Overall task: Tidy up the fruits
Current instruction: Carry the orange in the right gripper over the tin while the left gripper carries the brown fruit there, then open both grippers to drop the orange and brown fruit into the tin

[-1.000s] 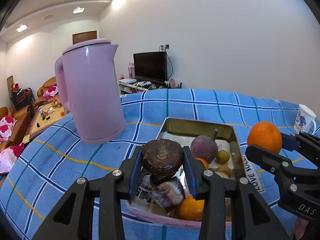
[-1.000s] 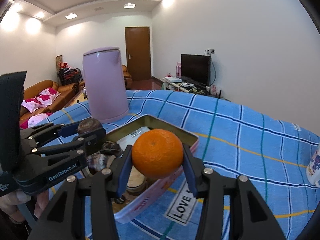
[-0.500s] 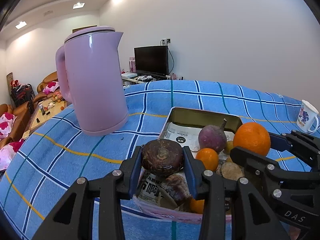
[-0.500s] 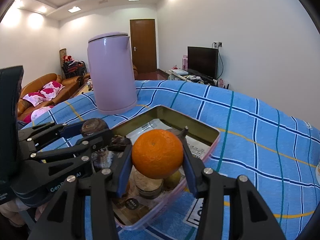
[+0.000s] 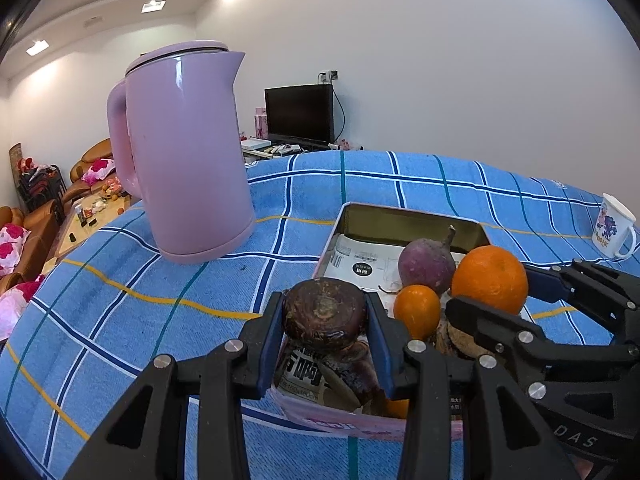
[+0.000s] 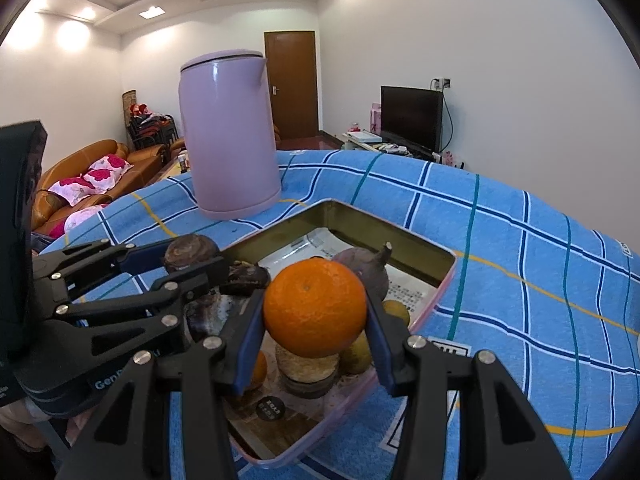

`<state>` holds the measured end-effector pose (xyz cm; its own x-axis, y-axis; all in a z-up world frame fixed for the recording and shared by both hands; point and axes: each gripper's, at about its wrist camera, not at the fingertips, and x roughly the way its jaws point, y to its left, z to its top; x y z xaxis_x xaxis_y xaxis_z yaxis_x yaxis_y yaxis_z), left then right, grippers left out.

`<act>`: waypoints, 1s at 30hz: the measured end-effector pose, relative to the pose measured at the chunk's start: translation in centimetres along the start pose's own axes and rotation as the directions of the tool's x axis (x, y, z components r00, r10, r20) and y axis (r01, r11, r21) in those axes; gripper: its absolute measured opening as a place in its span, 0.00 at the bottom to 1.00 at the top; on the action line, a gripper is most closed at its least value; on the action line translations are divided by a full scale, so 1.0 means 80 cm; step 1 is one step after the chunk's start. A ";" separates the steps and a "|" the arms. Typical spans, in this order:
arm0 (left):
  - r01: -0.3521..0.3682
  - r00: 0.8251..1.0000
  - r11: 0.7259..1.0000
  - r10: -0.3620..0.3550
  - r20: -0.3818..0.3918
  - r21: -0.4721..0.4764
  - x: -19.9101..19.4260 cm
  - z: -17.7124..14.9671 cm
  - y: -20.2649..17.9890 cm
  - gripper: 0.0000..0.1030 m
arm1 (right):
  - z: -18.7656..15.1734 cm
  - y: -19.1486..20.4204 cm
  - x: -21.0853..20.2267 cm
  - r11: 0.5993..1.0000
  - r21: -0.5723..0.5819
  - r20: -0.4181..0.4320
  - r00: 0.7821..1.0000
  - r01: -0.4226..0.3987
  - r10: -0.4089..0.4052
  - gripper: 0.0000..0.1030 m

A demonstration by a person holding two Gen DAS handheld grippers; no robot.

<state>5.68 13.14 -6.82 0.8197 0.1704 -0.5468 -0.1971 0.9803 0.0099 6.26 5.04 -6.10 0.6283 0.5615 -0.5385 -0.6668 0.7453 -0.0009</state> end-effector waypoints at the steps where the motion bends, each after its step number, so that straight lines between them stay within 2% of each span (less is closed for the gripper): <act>1: -0.003 1.000 1.000 0.003 0.000 -0.002 -0.001 0.000 0.000 0.40 | -0.001 0.001 0.001 1.000 0.000 -0.002 1.000 -0.002 0.002 0.49; 12: 0.003 1.000 1.000 -0.003 0.009 -0.022 -0.004 -0.001 0.002 0.41 | -0.004 0.002 -0.001 1.000 -0.004 0.000 1.000 -0.029 0.029 0.51; 14: 0.006 1.000 0.999 -0.006 0.009 -0.032 -0.006 -0.002 0.003 0.41 | -0.004 0.001 -0.004 1.000 -0.006 0.004 1.000 -0.023 0.023 0.64; 15: 0.005 1.000 0.999 -0.004 0.010 -0.037 -0.008 -0.002 0.004 0.43 | -0.004 -0.001 -0.009 1.000 -0.007 0.012 1.000 -0.007 0.008 0.67; 18: -0.022 0.999 0.999 0.022 0.028 -0.030 -0.016 -0.003 -0.001 0.64 | -0.003 -0.010 -0.027 0.999 0.033 0.049 0.999 -0.023 0.021 0.76; 20: -0.020 0.998 1.000 0.021 0.054 -0.014 -0.025 -0.003 -0.007 0.65 | -0.003 -0.015 -0.041 0.999 0.052 0.070 0.997 -0.017 0.013 0.80; 30: -0.009 0.994 1.000 0.009 0.104 -0.002 -0.061 -0.002 -0.027 0.65 | -0.018 -0.045 -0.106 0.988 0.136 0.112 0.989 0.077 -0.092 0.86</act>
<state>2.01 10.16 -4.29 0.8695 0.1890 -0.4564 -0.2059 0.9785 0.0129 2.73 -2.89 -2.74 0.7282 0.5269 -0.4382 -0.5556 0.8283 0.0727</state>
